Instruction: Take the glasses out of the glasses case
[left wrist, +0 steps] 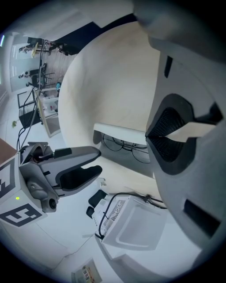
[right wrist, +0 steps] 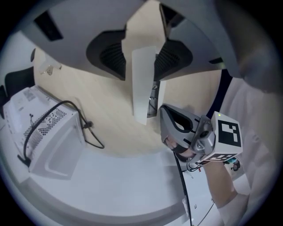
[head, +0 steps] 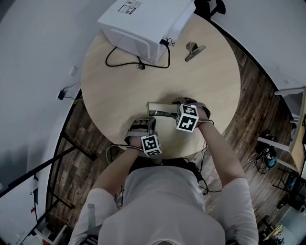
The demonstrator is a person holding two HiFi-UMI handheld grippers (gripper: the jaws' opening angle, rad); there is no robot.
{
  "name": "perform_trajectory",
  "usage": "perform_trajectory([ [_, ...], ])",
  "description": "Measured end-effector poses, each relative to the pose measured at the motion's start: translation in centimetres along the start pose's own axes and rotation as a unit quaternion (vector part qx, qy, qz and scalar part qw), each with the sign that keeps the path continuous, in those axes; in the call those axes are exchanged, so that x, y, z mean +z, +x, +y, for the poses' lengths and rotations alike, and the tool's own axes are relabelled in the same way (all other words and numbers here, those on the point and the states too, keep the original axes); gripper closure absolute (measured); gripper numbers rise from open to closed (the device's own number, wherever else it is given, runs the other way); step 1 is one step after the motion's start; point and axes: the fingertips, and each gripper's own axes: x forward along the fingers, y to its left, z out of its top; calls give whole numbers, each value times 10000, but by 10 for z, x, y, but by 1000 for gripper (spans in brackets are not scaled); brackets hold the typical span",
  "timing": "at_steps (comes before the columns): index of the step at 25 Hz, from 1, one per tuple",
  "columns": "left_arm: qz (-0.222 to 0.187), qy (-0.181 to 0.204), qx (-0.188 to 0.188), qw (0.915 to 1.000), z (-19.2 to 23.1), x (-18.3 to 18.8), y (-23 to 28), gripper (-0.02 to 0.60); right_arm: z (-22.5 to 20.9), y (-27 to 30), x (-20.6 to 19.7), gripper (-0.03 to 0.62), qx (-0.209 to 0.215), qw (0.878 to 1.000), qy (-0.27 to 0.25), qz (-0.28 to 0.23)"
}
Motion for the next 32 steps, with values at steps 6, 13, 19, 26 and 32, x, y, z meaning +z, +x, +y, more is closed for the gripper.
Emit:
perform_trajectory([
  [6,12,56,74,10000,7,3,-5,574,-22,-4,-2,541,-749,9972,2,4],
  [13,12,51,55,10000,7,2,-5,574,-33,-3,-5,569,-1087,9929,471,-134],
  [19,65,-37,-46,10000,4,0,-4,574,-33,-4,-5,568,-1114,9897,848,-282],
  [26,-71,-250,-19,9997,6,1,-16,573,-31,-15,-3,568,-1222,9857,1038,-511],
  [32,-352,-863,-18,9956,16,8,-32,573,-31,-34,-1,568,-1428,9784,1275,-785],
])
